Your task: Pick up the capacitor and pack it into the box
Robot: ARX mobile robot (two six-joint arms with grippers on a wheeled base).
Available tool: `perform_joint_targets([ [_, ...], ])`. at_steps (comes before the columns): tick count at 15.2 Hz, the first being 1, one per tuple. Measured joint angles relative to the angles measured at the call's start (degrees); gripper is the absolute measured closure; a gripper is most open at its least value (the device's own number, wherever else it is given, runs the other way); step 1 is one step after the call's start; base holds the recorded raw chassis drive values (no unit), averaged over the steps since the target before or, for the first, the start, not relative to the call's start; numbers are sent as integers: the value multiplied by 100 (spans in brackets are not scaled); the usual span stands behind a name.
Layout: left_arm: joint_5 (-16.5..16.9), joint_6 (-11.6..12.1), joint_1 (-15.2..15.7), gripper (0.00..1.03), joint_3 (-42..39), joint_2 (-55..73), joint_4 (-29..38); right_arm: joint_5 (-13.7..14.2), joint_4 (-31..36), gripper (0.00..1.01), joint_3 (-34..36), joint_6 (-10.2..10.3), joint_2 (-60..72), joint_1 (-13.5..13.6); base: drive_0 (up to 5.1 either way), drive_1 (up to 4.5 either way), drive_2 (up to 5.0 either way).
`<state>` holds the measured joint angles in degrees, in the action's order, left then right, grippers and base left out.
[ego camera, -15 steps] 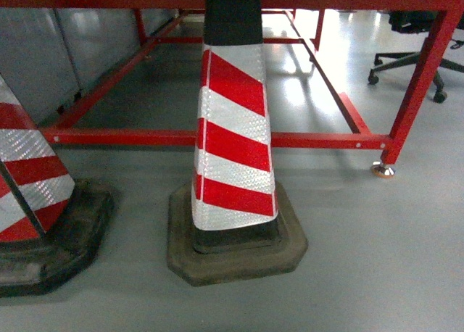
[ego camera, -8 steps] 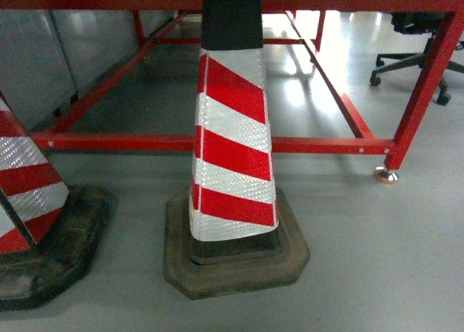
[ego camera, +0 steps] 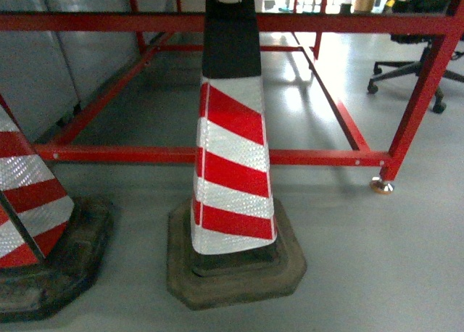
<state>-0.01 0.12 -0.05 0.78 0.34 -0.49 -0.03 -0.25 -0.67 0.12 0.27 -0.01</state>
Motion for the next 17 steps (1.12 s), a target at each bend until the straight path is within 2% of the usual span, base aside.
perform_joint_targets([
  [17, 4, -9, 0, 58, 0, 0, 9, 7, -7, 3, 0, 11, 0, 0, -10, 384, -404],
])
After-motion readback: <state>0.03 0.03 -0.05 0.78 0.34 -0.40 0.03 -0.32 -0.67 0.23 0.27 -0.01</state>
